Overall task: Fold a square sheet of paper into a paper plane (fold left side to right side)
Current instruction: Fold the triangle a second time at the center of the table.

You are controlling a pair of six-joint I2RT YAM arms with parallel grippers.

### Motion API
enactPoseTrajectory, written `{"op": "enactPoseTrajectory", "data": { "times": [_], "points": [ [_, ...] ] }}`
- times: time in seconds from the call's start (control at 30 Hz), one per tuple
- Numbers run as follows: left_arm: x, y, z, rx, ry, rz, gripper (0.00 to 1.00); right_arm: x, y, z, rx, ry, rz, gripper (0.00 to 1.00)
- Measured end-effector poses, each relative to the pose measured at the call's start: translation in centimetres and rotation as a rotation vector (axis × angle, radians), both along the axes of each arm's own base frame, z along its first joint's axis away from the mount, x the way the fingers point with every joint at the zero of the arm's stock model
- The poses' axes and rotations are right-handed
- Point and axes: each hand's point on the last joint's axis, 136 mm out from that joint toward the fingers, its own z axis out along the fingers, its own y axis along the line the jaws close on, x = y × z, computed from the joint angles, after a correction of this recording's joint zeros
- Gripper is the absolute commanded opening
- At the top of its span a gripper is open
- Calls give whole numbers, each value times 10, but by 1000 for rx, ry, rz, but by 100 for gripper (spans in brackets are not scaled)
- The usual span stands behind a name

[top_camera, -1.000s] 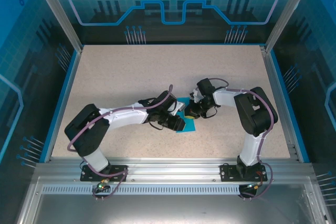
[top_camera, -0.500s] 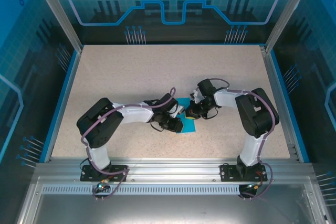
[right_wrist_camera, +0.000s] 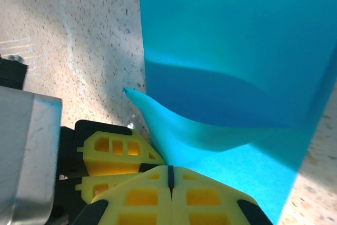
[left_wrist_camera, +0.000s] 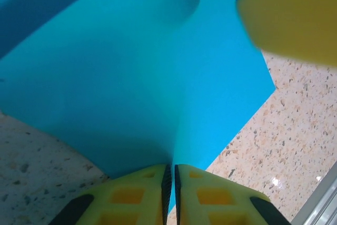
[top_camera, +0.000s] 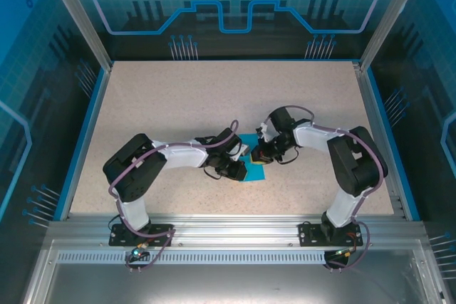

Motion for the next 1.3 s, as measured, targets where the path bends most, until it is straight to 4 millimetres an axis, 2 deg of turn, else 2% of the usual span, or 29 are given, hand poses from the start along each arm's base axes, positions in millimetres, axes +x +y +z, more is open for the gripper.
{"op": "enactPoseTrajectory", "data": {
  "times": [0.2, 0.63, 0.9, 1.3],
  "points": [
    [0, 0, 0, 17, -10, -3, 15, -12, 11, -17, -21, 50, 44, 0],
    [0, 0, -1, 39, -26, -2, 13, -9, 10, -26, -70, 54, 60, 0],
    [0, 0, -1, 42, -29, -3, 13, -2, 1, -26, -129, 15, 82, 0],
    [1, -1, -1, 42, -38, -3, 13, 21, -23, -26, -151, 32, 49, 0]
  ]
}}
